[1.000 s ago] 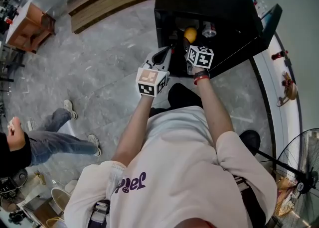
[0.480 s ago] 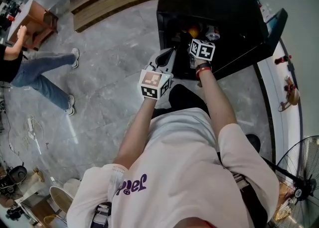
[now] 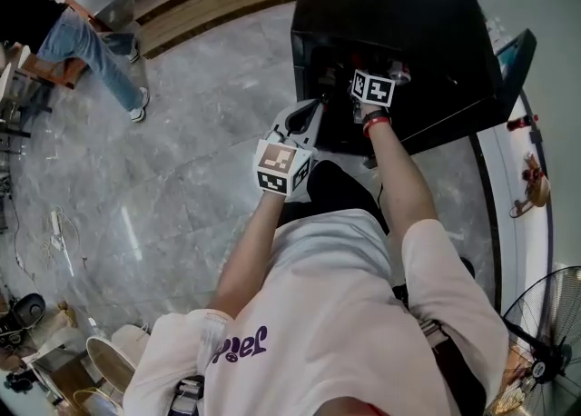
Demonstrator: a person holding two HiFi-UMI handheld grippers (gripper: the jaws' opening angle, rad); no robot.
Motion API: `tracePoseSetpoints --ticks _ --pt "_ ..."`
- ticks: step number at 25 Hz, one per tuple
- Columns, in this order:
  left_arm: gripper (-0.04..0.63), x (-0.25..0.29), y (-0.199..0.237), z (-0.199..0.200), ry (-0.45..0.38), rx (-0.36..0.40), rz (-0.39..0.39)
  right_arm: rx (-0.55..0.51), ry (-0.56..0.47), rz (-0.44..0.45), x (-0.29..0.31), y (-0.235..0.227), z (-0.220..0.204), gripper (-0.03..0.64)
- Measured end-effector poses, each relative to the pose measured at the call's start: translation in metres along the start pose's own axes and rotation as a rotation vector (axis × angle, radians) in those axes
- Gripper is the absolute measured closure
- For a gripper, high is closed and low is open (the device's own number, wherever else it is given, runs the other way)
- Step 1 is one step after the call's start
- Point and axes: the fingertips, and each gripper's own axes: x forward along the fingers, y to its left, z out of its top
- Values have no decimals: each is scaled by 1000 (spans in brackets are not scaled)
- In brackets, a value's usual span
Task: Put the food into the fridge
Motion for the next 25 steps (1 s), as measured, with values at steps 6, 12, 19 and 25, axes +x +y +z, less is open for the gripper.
tracePoseSetpoints --ticks 6,12,19,25 --pt "577 -4 -2 0 -7 18 -4 -34 25 -17 20 -7 0 339" --pt "577 -14 3 -5 8 15 18 -51 69 -14 32 -3 -2 339" --pt "577 -25 -1 -7 7 16 26 -32 80 -30 36 2 -9 339" --pt "577 -32 1 -12 15 13 33 2 55 -28 28 3 -7 291"
